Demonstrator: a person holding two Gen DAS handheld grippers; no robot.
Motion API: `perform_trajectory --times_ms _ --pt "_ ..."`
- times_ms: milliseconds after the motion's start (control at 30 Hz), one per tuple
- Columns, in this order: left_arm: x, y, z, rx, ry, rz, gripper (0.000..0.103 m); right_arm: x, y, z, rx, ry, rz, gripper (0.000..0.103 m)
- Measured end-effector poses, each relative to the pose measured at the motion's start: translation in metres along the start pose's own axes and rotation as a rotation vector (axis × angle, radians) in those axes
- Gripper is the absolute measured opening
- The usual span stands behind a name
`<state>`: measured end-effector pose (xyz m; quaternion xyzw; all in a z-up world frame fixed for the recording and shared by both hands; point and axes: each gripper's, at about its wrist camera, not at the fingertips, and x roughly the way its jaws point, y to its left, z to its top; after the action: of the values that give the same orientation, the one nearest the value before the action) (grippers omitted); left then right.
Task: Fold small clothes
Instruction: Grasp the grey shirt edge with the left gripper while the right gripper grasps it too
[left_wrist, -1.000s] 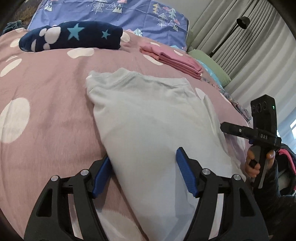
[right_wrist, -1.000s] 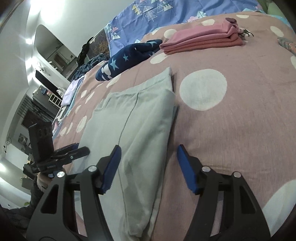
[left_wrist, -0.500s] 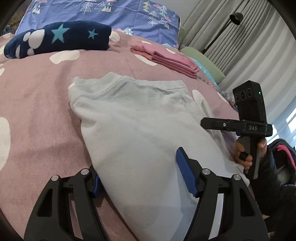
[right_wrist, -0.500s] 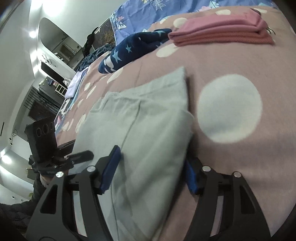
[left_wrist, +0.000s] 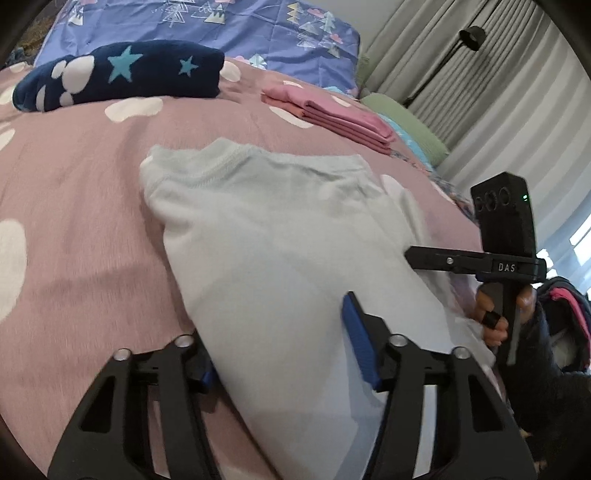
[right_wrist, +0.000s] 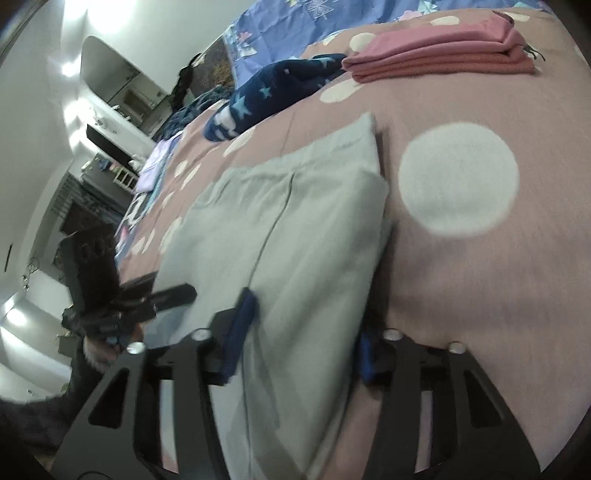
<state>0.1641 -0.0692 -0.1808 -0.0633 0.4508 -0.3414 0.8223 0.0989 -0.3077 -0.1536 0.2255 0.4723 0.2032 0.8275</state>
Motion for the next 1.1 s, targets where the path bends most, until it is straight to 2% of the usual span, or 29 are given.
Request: perform_trajectory --times_ms 67,100,200,333,433,533,633,800,967,1100 --pt "0.000 -0.007 0.003 0.014 0.007 0.054 0.042 0.002 0.007 0.004 0.006 -0.008 -0.038 0.024" --pt "-0.003 -0.013 0.005 0.039 0.005 0.085 0.031 -0.001 0.014 0.003 -0.011 -0.022 -0.055 0.021" --pt "-0.020 -0.031 0.010 0.100 -0.035 0.112 0.021 -0.020 0.036 -0.003 -0.064 -0.087 -0.101 0.015" --pt "-0.051 -0.059 0.023 0.167 -0.124 0.115 0.021 -0.059 0.068 -0.005 -0.124 -0.203 -0.142 0.015" --pt "-0.072 -0.087 0.038 0.243 -0.192 0.118 0.021 -0.099 0.093 -0.003 -0.182 -0.322 -0.172 0.015" --pt "-0.088 -0.116 0.058 0.317 -0.252 0.131 0.021 -0.141 0.112 0.003 -0.241 -0.430 -0.204 0.015" --pt "-0.096 -0.144 0.087 0.396 -0.303 0.156 0.021 -0.168 0.122 0.021 -0.272 -0.499 -0.244 0.015" --pt "-0.097 -0.179 0.144 0.478 -0.378 0.212 0.021 -0.202 0.120 0.061 -0.259 -0.586 -0.257 0.015" --pt "-0.084 -0.186 0.189 0.493 -0.388 0.230 0.021 -0.213 0.100 0.101 -0.219 -0.625 -0.264 0.015" --pt "-0.070 -0.192 0.206 0.512 -0.382 0.245 0.021 -0.213 0.081 0.117 -0.188 -0.649 -0.272 0.015"
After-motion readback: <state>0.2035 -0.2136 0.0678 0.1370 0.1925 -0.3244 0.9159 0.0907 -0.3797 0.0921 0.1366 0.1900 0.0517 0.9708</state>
